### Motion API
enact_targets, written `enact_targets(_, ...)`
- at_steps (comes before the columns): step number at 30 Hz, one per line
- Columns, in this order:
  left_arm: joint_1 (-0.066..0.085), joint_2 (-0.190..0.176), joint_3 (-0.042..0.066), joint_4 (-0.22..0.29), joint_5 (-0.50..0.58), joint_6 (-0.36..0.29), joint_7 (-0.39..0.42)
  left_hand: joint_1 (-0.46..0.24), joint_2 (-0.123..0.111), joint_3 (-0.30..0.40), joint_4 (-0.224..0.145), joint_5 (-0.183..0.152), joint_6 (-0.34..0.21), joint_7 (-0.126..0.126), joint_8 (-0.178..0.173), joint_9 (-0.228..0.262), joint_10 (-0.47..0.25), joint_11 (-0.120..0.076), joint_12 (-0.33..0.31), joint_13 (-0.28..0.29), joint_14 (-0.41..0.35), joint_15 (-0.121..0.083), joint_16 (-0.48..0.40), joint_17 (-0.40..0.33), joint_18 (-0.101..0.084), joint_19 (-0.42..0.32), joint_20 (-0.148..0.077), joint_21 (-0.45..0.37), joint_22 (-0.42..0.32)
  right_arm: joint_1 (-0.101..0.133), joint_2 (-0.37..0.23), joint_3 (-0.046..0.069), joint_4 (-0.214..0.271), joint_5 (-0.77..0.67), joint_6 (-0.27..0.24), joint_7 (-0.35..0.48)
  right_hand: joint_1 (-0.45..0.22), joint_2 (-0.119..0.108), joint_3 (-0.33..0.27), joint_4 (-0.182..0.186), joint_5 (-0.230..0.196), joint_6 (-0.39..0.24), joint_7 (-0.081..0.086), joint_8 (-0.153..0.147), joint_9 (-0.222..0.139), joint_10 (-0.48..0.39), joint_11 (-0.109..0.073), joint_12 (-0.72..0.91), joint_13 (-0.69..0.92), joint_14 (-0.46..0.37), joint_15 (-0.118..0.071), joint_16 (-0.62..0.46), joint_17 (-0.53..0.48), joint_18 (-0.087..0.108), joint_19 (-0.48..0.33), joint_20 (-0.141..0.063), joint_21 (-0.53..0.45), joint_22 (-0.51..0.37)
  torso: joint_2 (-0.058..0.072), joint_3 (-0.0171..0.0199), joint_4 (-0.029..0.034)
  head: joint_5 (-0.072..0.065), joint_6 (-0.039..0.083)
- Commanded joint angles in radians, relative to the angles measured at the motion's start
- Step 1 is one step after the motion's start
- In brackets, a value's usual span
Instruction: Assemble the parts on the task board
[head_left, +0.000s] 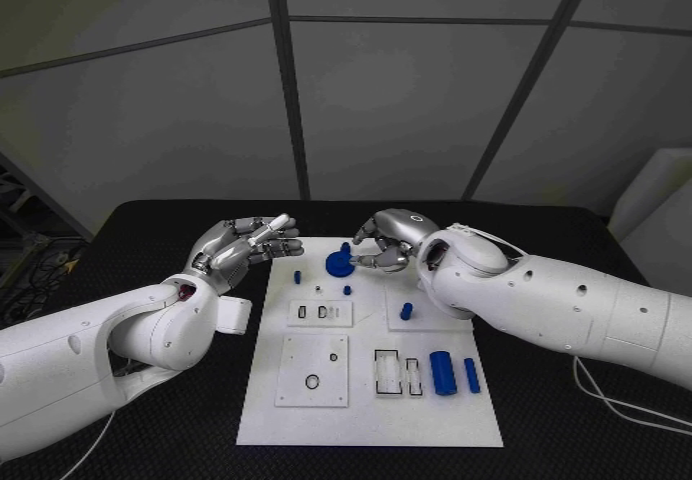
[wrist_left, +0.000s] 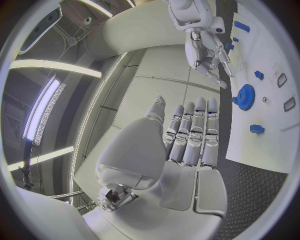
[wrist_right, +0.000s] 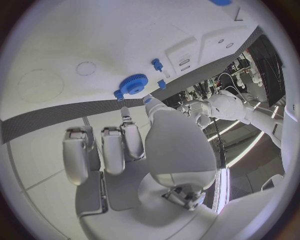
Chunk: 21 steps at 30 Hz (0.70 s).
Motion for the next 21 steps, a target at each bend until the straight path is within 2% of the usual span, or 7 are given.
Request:
enact_targets(1, 0.001, -0.003, 0.001, 0.000, 0.000, 0.009, 0.004, -0.010, 0.004, -0.007, -0.001, -0.005, 0.008, 0.002, -0.006, -0.001, 0.004, 0.001, -0.006, -0.001, 0.001, 0.005, -0.004, -0.001, -0.012, -0.001, 0.004, -0.006, -0.001, 0.002, -0.061, 0.000, 0.031, 0.173, -0.132, 0.167, 0.022, -0.006, 0.004, -0.009, 0.001, 0.015, -0.002, 0.005, 0.001, -0.002, 0.000, -0.013, 0.068, 0.066, 0.006, -0.007, 0.088, -0.008, 0.105, 0.007, 0.003, 0.263, -0.002, 0.0009, -0.0051, 0.000, 0.005)
enact_targets(6, 0.001, -0.006, 0.001, -0.005, 0.000, 0.009, 0.005, -0.010, 0.004, -0.008, -0.001, -0.005, 0.008, 0.002, -0.006, -0.001, 0.004, 0.001, -0.006, -0.001, 0.001, 0.005, -0.004, -0.001, -0.012, -0.001, 0.005, -0.006, -0.001, 0.002, -0.190, 0.000, 0.064, 0.352, -0.099, 0.263, 0.083, -0.043, 0.000, -0.042, -0.013, 0.031, -0.004, -0.002, -0.002, -0.031, -0.003, -0.064, 0.028, 0.054, 0.004, -0.034, 0.043, -0.008, 0.105, 0.005, 0.003, 0.263, -0.005, 0.0052, -0.0196, -0.002, 0.012)
enact_targets(10, 0.001, -0.003, 0.001, -0.011, 0.000, 0.011, 0.006, -0.009, 0.004, -0.008, -0.002, -0.005, 0.008, 0.003, -0.007, -0.001, 0.004, 0.001, -0.007, -0.001, 0.001, 0.005, -0.005, -0.001, -0.012, -0.001, 0.005, -0.006, -0.001, 0.001, -0.265, -0.001, 0.064, 0.416, -0.066, 0.300, 0.127, -0.066, -0.012, -0.064, -0.017, 0.041, -0.007, -0.005, -0.002, -0.045, -0.005, -0.092, 0.007, 0.049, 0.002, -0.046, 0.028, -0.004, 0.095, 0.003, -0.006, 0.249, -0.006, 0.0098, -0.0265, -0.012, 0.017)
enact_targets(15, 0.000, 0.001, 0.001, -0.019, 0.000, 0.014, 0.007, -0.009, 0.004, -0.008, -0.002, -0.005, 0.008, 0.003, -0.007, -0.001, 0.004, 0.001, -0.007, -0.001, 0.001, 0.005, -0.005, -0.001, -0.012, -0.001, 0.005, -0.006, -0.001, -0.012, -0.322, -0.001, 0.050, 0.439, -0.035, 0.315, 0.196, -0.075, -0.011, -0.104, -0.008, 0.039, -0.006, -0.011, -0.004, -0.045, -0.006, -0.097, 0.004, 0.052, 0.000, -0.045, 0.035, -0.004, 0.096, 0.001, -0.006, 0.249, -0.007, 0.0168, -0.0319, -0.023, 0.020)
enact_targets(18, -0.001, 0.003, 0.000, -0.023, 0.000, 0.016, 0.007, -0.009, 0.004, -0.008, -0.003, -0.004, 0.008, 0.002, -0.007, -0.001, 0.004, 0.001, -0.007, -0.001, 0.002, 0.005, -0.005, -0.001, -0.012, -0.001, 0.005, -0.006, -0.001, -0.026, -0.333, -0.001, 0.038, 0.440, -0.023, 0.317, 0.218, -0.077, -0.012, -0.117, -0.005, 0.034, -0.006, -0.012, -0.005, -0.044, -0.006, -0.098, 0.003, 0.054, 0.001, -0.044, 0.040, -0.004, 0.097, 0.001, -0.005, 0.251, -0.006, 0.0166, -0.0308, -0.029, 0.021)
enact_targets(20, -0.002, 0.004, 0.000, -0.026, 0.000, 0.017, 0.008, -0.009, 0.005, -0.008, -0.003, -0.004, 0.008, 0.002, -0.007, -0.001, 0.005, 0.001, -0.007, -0.001, 0.002, 0.005, -0.005, -0.001, -0.012, -0.001, 0.005, -0.006, -0.002, -0.036, -0.335, -0.001, 0.030, 0.439, -0.015, 0.316, 0.220, -0.077, -0.013, -0.118, -0.005, 0.031, -0.005, -0.013, -0.006, -0.044, -0.006, -0.099, 0.002, 0.054, 0.001, -0.044, 0.040, -0.004, 0.096, 0.001, -0.006, 0.250, -0.005, 0.0192, -0.0318, -0.030, 0.021)
enact_targets(21, -0.002, 0.005, 0.000, -0.027, 0.000, 0.017, 0.008, -0.009, 0.005, -0.008, -0.003, -0.004, 0.008, 0.002, -0.007, -0.001, 0.005, 0.001, -0.007, -0.001, 0.002, 0.005, -0.005, -0.001, -0.012, -0.001, 0.005, -0.006, -0.002, -0.042, -0.335, -0.001, 0.026, 0.439, -0.011, 0.315, 0.220, -0.077, -0.013, -0.118, -0.004, 0.030, -0.005, -0.013, -0.006, -0.044, -0.005, -0.099, 0.002, 0.054, 0.001, -0.043, 0.041, -0.004, 0.096, 0.001, -0.006, 0.250, -0.005, 0.0176, -0.0302, -0.031, 0.021)
